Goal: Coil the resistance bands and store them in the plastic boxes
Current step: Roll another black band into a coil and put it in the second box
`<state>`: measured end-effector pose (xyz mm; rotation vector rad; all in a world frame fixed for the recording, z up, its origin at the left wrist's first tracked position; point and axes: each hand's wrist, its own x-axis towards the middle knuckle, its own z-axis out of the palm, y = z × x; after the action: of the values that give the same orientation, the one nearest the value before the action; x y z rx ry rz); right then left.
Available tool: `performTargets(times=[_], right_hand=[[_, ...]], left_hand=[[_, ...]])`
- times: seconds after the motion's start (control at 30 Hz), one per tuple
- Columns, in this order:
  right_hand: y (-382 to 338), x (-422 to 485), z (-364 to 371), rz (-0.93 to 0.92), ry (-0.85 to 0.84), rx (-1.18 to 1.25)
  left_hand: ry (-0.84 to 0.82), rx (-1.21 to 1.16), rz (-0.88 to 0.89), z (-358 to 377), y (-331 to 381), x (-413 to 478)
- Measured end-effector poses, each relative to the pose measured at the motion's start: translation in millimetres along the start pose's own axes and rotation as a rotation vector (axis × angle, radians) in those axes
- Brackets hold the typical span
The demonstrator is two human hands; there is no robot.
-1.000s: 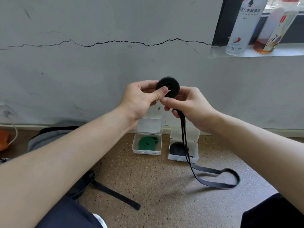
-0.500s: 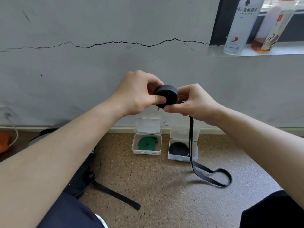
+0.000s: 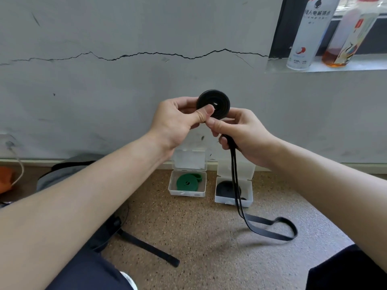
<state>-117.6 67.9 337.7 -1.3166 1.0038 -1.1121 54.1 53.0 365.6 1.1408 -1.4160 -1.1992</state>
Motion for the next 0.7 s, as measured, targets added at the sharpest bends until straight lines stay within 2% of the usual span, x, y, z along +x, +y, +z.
performTargets(times=[0.23, 0.4, 0.5, 0.57, 0.6, 0.7], right_hand=[[-4, -2, -16, -0.013, -0.062, -0.327], [-5, 1, -18, -0.013, -0.048, -0.451], [-5, 0, -14, -0.048, -0.053, -0.444], [-4, -1, -14, -0.065, -0.039, -0.395], [-3, -1, -14, -0.067, -0.026, -0.353], [-1, 1, -10, -0.052, 0.027, -0.158]], left_hand=[[-0.084, 0.250, 0.144, -19, 7, 6], [-0.156, 0.706, 0.295, -19, 13, 7], [-0.171, 0.844, 0.369, -13, 18, 6], [-0.133, 0.789, 0.368, -9, 15, 5], [-0.097, 0.655, 0.319, -7, 10, 3], [-0.026, 0.033, 0.028, 5, -5, -4]])
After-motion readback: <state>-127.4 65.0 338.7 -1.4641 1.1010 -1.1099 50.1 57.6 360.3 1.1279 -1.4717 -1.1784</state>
